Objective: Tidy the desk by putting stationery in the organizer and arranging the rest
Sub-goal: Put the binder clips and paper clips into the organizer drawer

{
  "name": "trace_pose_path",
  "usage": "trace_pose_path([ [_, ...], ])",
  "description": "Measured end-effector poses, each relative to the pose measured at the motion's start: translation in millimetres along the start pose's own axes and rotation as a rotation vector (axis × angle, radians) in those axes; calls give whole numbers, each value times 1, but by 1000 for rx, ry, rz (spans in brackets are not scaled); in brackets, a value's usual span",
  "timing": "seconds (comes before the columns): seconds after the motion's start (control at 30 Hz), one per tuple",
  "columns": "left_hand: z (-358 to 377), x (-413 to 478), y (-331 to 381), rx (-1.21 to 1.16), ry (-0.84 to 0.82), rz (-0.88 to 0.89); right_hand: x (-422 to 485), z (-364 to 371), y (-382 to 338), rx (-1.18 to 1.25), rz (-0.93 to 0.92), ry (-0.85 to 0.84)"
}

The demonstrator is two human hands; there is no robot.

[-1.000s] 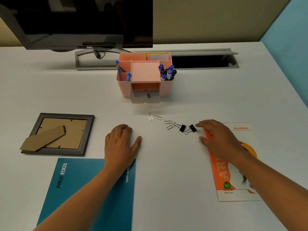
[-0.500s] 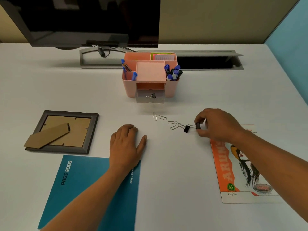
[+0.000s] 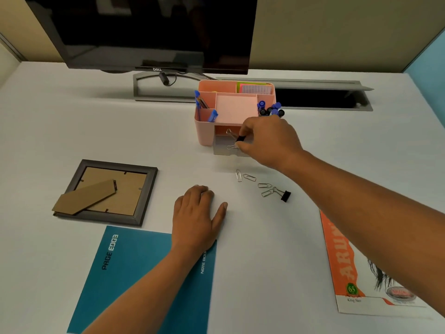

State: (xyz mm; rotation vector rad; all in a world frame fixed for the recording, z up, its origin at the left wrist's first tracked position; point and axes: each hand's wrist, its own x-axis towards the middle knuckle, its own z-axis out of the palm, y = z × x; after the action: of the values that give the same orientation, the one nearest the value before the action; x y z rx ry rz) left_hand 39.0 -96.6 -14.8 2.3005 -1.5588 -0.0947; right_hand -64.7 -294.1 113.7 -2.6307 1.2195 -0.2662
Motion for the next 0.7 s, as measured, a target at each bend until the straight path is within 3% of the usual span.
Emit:
trace_pose_path([
  [0.37,-3,0,2,-33,15,-2,18,18,-13,-16,30,-67],
  [0.7,-4,-1,2,-37,4,-5,-53,-13,39,208,202,14],
])
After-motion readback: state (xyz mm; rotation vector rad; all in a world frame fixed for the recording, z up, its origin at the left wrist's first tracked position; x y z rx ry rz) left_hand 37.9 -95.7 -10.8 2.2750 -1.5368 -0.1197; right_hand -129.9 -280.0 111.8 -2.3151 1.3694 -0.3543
